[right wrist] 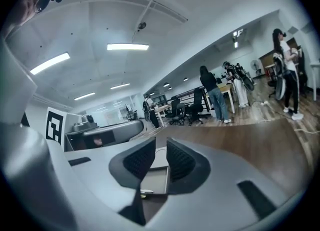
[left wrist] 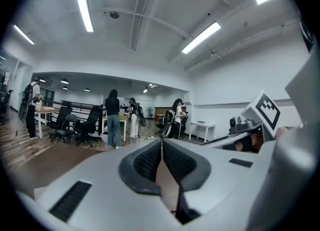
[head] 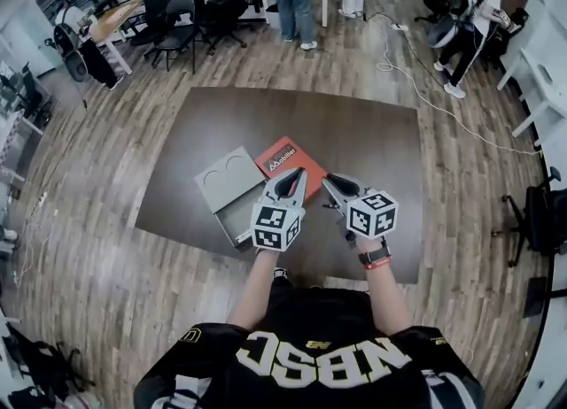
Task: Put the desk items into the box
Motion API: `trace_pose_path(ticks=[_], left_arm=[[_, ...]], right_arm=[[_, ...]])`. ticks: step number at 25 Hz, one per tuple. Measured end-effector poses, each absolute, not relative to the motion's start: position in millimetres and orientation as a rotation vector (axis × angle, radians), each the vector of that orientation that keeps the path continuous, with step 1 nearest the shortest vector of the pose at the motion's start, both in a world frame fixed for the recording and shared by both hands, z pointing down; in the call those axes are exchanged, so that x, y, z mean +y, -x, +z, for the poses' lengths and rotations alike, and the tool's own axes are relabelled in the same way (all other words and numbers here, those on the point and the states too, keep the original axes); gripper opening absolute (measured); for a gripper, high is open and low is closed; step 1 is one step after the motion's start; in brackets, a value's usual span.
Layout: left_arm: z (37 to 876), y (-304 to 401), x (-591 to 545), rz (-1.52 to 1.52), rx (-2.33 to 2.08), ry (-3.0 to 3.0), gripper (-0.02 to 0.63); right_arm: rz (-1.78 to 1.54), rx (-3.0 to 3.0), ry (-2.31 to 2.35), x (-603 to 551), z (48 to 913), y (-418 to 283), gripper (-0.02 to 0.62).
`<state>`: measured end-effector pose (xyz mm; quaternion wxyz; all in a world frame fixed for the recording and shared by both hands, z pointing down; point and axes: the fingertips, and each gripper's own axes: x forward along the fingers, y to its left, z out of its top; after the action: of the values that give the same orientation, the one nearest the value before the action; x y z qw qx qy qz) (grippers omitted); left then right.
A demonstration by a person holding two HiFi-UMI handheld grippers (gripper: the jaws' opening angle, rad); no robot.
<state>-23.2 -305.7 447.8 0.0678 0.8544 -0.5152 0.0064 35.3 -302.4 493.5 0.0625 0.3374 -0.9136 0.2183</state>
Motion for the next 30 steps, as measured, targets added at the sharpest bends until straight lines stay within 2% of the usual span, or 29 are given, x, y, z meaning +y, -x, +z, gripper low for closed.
trace_pose_path(ticks=[14,22,30], left_arm=[[492,7,-312,0.094,-1.348,-2.557,0.026],[525,12,-319,0.148,-1.284,-2.542,0.025],[551,13,-312,0.198,-1.251,-2.509,0.025]], right_arm=[[0.435,-2.387,-0.859,-301,594,-74,0.137],[0.121,-2.18,-0.589,-312,666,-87,0.13],[-0.002,-1.96,-0.244,-303,750,-92,0.136]])
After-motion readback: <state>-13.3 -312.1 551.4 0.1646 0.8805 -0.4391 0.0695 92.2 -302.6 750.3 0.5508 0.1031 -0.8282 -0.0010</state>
